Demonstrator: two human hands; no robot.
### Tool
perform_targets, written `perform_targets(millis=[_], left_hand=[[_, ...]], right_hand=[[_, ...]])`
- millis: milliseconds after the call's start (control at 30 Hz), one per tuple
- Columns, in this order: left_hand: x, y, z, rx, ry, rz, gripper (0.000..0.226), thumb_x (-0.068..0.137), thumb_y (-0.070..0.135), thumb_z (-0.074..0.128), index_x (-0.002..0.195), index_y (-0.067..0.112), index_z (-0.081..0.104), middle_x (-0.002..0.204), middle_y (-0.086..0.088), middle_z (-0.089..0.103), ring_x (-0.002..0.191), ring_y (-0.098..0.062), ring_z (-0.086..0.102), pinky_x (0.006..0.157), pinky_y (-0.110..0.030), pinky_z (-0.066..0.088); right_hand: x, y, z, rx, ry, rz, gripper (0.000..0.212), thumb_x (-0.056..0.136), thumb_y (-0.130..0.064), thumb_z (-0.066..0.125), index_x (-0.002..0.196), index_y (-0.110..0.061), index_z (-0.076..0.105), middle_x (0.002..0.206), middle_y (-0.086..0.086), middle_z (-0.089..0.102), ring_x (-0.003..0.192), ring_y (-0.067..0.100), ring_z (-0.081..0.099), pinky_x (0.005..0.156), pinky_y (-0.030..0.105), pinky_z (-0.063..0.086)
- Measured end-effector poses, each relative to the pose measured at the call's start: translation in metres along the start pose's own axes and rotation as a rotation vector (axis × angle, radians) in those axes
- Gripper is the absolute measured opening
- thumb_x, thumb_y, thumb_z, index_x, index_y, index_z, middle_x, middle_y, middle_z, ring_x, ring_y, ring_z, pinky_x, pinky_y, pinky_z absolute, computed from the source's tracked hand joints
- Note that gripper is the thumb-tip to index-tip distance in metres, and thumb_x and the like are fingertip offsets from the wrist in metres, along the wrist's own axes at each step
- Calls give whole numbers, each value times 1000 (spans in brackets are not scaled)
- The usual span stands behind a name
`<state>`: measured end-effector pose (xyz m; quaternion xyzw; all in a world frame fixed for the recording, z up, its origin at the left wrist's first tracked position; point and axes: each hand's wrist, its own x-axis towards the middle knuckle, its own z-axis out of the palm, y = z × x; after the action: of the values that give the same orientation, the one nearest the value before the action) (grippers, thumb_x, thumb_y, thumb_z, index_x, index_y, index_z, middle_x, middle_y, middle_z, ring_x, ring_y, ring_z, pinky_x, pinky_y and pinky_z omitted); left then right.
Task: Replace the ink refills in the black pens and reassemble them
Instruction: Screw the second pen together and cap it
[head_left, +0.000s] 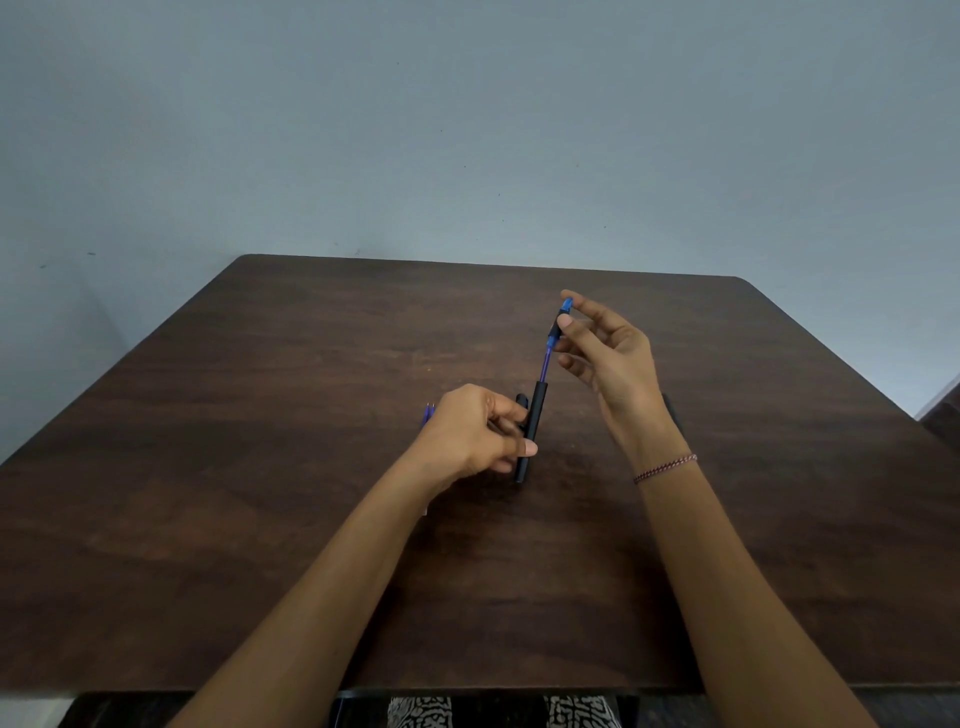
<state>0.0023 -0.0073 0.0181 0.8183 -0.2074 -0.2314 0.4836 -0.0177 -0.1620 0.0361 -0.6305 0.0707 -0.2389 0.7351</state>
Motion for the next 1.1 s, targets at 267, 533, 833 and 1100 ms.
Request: perform_targets(millis=[267,533,833,1100], left_hand=[[-1,0,0,7,8,0,43,77,5,72,119,7,62,87,0,63,75,-14,65,67,-25,59],[-3,-2,-1,-38,58,11,47,75,2,73,120,3,59,84,2,62,73,-12,65,62,-22,59],[-3,0,-1,-70,108,11,48,75,2,73,121,1,59,81,-1,62,73,-15,65,60,-21,58],[-3,0,-1,-52,125,18,47,76,2,73,120,0,59,81,-1,62,71,-12,63,60,-21,58]], right_hand=[[0,-2,-3,-108,-22,-32,25,87,-12,63,110,-20,63,74,-4,64,65,5,61,61,17,52],[0,3,-4,-172,-141,-30,28,86,-9,63,113,-14,63,75,0,62,69,5,65,66,18,53],[1,7,-4,-169,-267,19,24,84,-11,65,106,-20,64,78,0,64,76,9,65,69,20,53],[1,7,-6,-146,-277,36,22,85,-14,65,106,-20,64,92,0,71,89,11,68,70,17,52]])
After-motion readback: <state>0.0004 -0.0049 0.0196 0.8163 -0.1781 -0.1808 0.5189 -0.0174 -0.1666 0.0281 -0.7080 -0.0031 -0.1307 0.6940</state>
